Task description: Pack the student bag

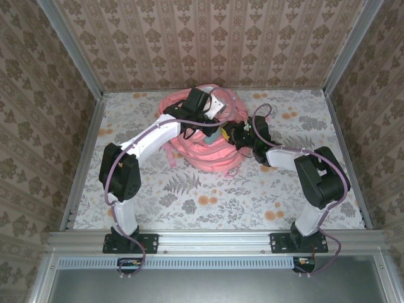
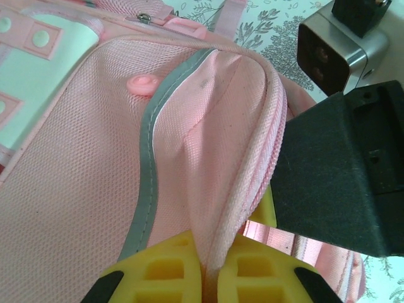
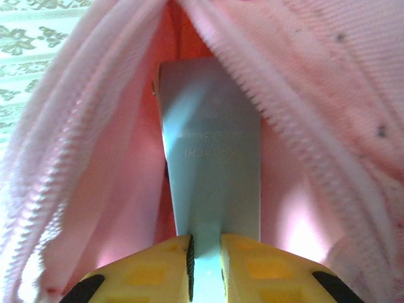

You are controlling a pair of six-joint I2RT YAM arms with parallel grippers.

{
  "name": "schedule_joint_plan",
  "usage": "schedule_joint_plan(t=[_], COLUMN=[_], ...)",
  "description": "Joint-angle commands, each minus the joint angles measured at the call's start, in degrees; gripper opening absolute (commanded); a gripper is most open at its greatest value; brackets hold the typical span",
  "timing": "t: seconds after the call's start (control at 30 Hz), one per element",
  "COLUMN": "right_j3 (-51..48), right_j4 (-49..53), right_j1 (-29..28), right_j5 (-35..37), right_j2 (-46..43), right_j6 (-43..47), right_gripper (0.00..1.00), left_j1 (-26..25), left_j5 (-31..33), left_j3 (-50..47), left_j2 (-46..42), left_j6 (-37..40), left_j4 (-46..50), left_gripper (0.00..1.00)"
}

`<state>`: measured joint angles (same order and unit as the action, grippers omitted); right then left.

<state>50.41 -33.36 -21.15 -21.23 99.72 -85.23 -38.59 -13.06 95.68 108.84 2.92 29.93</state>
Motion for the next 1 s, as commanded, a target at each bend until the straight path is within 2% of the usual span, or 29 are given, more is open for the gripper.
schedule_joint_plan(t=[0.0,0.13,0.23,0.37,0.47,0.53,0.7,0.9,0.97], right_j3=[-0.25,0.39,1.4,1.62,0.05,-1.35,-3.3,-6.63,-6.56], right_j4=[1.87,4.14,10.44,16.23,12.83,7.45,-1.18,-5.94,-6.25], right_j1=[-0.39,-0.49,-0.72,-1.33,-1.7,-1.67,-1.71,-1.71,-1.73], right_j5=[-0.94,-1.25,-1.64,-1.19,-0.66,-0.76,0.32,3.05,2.95], right_j2=[1.46,0.66,-1.22,-3.51,-3.79,-3.35,-2.76,-5.06,-4.86], right_j6=[0.24,2.52,4.86,6.57,5.94,4.72,3.24,2.82,2.55], right_gripper=[0.2,0.34,0.45,0.52,0.57,0.57,0.49,0.59,0.59], left_j1=[-0.85,-0.79,-0.87,-0.87,-0.87,-0.87,-0.78,-0.61,-0.61], left_j5=[-9.95,-9.71,-9.75,-9.79,-9.53,-9.01,-5.56,-3.42,-3.38], left_j3=[0.01,0.24,0.49,1.33,1.69,1.85,1.72,1.45,1.59], left_j2=[-5.19,-5.1,-5.52,-5.82,-5.85,-5.92,-6.63,-6.61,-6.53], left_j6=[-3.17,-2.9,-2.32,-2.17,-2.3,-2.46,-2.46,-2.49,-2.57], left_j4=[-3.65,-3.54,-3.39,-3.57,-3.88,-3.92,-3.55,-3.34,-3.37], left_gripper=[0.0,0.0,0.0,0.0,0.0,0.0,0.0,0.0,0.0])
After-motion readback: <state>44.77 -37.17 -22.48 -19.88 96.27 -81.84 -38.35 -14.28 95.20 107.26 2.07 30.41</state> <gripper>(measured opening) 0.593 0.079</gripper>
